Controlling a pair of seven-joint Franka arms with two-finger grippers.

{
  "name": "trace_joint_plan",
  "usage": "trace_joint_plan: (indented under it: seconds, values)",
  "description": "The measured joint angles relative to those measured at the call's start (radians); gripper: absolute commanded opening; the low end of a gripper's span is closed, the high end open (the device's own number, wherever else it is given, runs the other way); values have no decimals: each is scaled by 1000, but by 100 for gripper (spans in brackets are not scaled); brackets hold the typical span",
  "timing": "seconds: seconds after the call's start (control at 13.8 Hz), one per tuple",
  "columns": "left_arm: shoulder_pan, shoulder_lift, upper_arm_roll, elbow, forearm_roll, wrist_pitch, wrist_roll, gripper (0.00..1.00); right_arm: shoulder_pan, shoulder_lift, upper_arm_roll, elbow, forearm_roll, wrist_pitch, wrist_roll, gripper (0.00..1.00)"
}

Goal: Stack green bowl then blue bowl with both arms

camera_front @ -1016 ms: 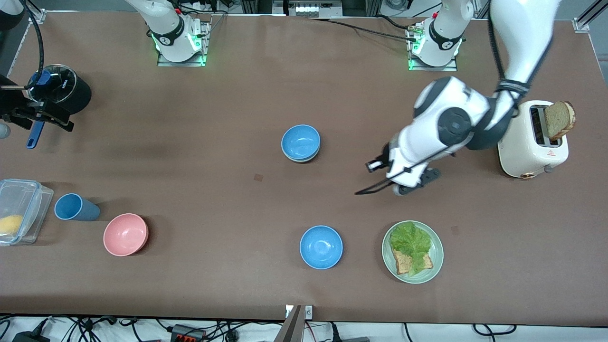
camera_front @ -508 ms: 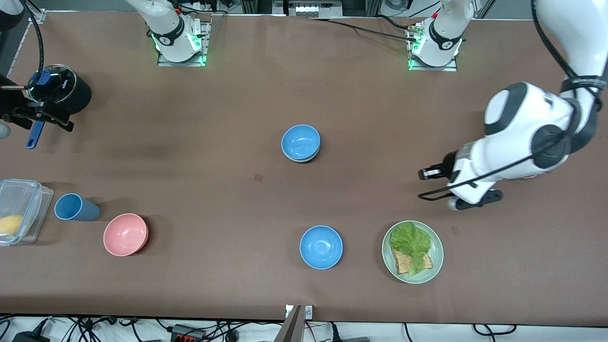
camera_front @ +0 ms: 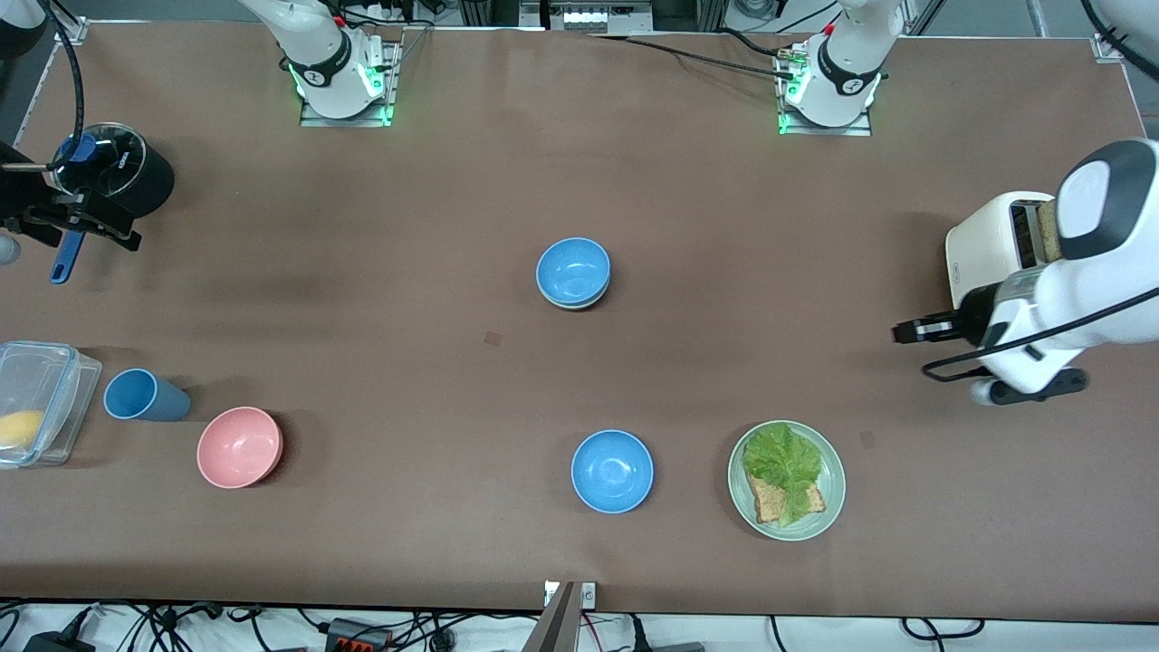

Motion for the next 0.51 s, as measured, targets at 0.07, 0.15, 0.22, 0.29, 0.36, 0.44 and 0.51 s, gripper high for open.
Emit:
trace_joint_plan:
  seconds: [0.07,0.15,0.22,0.29,0.36,0.44,0.51]
  values:
    - [-38,-32,55,-2,-6,-5,30,51,0,0,0,0,0,0,0,100]
    - [-75,-69,108,-8,-18,-10,55,51,0,0,0,0,0,0,0,100]
    - [-118,-109,169,-15,-29,-15,76,52,0,1,0,0,0,0,0,100]
    - [-172,-150,241,-20,-35,-25,90,59,0,2,0,0,0,1,0,100]
    - [-231,-188,317,-26,-40,-43,97,76,1,3,0,0,0,1,0,100]
    - [-276,-220,373,-35,-41,-59,104,100,1,4,0,0,0,1,0,100]
    - [-298,-242,405,-42,-41,-66,108,100,1,4,0,0,0,1,0,100]
